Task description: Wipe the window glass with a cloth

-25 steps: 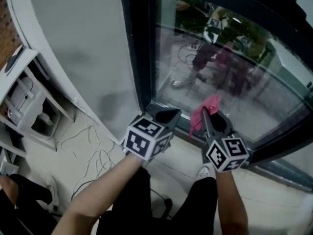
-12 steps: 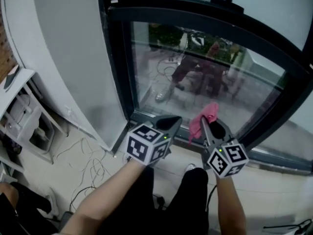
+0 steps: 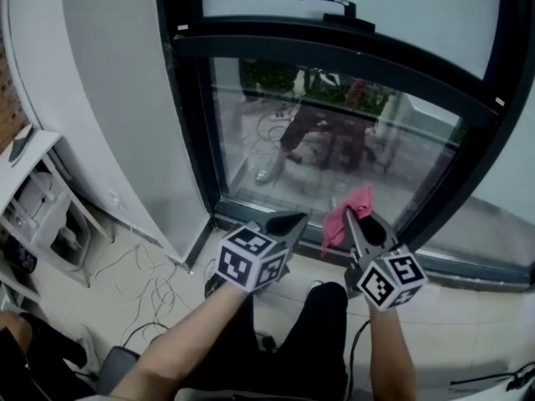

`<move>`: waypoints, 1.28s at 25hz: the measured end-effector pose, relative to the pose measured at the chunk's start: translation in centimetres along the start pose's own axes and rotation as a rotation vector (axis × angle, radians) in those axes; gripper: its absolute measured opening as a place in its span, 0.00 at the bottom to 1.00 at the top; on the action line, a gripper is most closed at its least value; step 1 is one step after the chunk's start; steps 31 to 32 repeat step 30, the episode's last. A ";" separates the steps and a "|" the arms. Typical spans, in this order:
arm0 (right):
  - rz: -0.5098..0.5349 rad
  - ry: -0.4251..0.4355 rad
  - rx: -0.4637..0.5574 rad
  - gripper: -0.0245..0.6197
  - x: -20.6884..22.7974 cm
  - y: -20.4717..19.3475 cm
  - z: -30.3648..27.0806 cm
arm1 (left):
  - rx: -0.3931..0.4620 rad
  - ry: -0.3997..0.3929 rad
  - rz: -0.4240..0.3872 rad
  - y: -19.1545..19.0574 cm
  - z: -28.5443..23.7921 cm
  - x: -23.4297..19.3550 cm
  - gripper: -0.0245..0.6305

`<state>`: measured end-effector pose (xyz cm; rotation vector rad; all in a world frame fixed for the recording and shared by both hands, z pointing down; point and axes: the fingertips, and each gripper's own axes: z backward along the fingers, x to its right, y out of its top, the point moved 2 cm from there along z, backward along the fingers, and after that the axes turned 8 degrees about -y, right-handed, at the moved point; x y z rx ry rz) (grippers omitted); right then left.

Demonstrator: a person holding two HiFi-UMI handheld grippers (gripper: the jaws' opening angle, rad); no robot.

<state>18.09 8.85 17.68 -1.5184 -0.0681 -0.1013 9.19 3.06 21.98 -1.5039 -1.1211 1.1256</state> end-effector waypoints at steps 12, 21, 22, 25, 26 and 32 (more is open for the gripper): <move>-0.031 0.059 -0.008 0.13 -1.8 -0.4 -0.5 | -0.003 0.030 -0.016 0.5 1.7 0.3 0.05; -0.060 0.077 -0.002 0.13 -2.9 0.2 -0.6 | 0.013 0.043 -0.015 0.8 2.1 0.2 0.05; -0.059 0.075 -0.002 0.13 -2.8 0.2 -0.6 | 0.014 0.042 -0.015 0.8 2.2 0.2 0.05; -0.055 0.075 -0.004 0.13 -2.9 0.1 -0.6 | 0.016 0.043 -0.020 1.0 2.2 0.3 0.05; -0.053 0.076 -0.004 0.13 -2.9 0.1 -0.6 | 0.017 0.044 -0.022 1.1 2.3 0.4 0.05; -0.048 0.084 -0.006 0.13 -2.9 0.1 -0.7 | 0.021 0.049 -0.029 1.5 2.2 0.3 0.05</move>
